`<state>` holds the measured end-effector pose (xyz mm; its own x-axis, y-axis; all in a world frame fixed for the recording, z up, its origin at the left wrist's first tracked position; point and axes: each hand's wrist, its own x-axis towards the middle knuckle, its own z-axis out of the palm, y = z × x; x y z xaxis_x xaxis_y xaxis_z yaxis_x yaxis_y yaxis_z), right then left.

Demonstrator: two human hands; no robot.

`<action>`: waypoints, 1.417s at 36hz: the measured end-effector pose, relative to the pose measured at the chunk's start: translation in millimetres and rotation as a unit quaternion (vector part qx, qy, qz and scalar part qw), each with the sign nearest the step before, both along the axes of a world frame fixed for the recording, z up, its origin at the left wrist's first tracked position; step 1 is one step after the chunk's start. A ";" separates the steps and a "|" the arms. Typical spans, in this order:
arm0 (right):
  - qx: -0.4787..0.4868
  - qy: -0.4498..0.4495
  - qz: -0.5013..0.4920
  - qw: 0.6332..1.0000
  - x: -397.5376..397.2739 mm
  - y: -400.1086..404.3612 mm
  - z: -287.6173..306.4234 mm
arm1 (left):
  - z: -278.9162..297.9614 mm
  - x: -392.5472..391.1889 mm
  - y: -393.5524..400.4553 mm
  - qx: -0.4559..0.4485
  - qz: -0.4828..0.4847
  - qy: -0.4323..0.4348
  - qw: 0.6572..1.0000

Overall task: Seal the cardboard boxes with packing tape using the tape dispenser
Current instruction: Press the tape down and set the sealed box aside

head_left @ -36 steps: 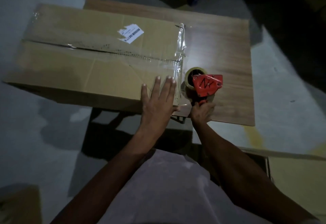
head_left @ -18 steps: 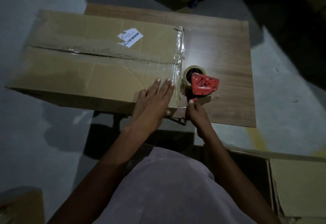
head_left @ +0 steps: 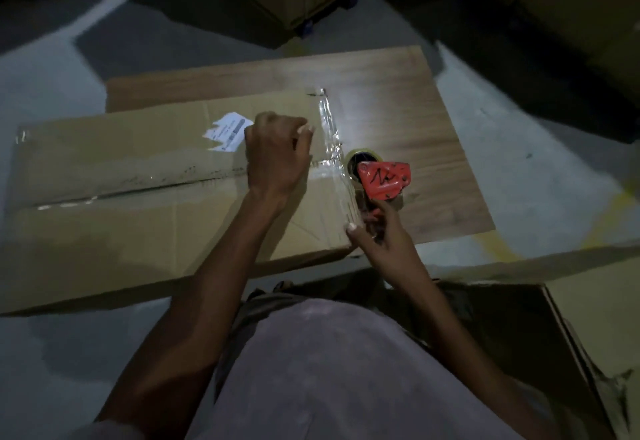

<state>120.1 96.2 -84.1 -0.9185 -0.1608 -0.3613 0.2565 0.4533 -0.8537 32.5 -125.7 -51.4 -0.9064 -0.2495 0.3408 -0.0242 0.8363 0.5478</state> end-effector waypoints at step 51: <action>-0.051 0.052 0.142 0.987 -216.6 -119.9 20.0 | -43.5 -58.6 -6.9 -0.167 0.051 -0.186 0.967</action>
